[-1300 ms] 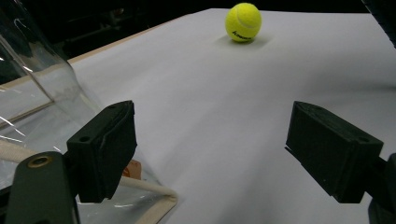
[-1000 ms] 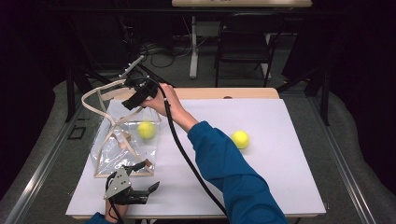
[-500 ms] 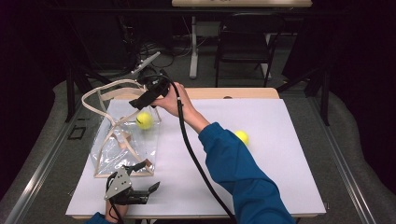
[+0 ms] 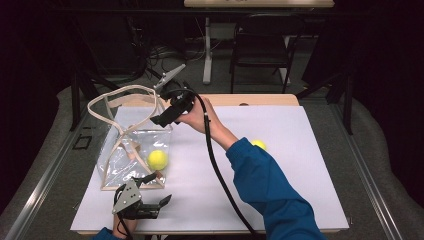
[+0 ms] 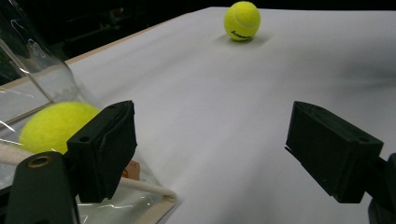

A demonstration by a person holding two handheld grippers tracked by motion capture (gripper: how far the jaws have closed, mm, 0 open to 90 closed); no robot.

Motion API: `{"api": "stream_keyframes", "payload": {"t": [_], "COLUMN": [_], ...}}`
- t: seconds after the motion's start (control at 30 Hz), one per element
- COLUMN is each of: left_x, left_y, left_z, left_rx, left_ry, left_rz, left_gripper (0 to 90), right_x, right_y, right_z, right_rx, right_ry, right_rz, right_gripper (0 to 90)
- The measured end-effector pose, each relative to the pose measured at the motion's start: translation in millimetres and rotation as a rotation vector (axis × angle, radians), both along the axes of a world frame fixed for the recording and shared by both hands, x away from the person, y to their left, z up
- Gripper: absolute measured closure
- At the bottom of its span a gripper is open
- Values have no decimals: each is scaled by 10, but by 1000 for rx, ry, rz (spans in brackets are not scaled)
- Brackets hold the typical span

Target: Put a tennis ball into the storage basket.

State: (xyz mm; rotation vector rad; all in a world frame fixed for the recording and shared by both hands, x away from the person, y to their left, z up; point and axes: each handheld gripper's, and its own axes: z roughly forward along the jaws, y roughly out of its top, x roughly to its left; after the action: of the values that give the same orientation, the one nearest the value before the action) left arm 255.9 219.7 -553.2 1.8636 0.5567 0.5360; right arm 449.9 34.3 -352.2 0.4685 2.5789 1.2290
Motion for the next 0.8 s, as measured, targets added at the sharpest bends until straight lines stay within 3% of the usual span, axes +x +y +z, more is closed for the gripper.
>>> {"api": "stream_keyframes", "payload": {"t": [0.5,0.8], "left_x": [3,2], "left_y": [1,-12], "left_z": [-1,-8], "left_rx": [5,-1], "left_ry": [3,-4], "left_rz": [-1,6], "left_gripper": [160,160], "right_x": [-196,-269], "right_y": [-379,-565], "right_z": [-79,-231], "right_rx": [10,-6], "right_ry": [-12,-4], "right_rz": [1,-8], "right_gripper": [0,0]}}
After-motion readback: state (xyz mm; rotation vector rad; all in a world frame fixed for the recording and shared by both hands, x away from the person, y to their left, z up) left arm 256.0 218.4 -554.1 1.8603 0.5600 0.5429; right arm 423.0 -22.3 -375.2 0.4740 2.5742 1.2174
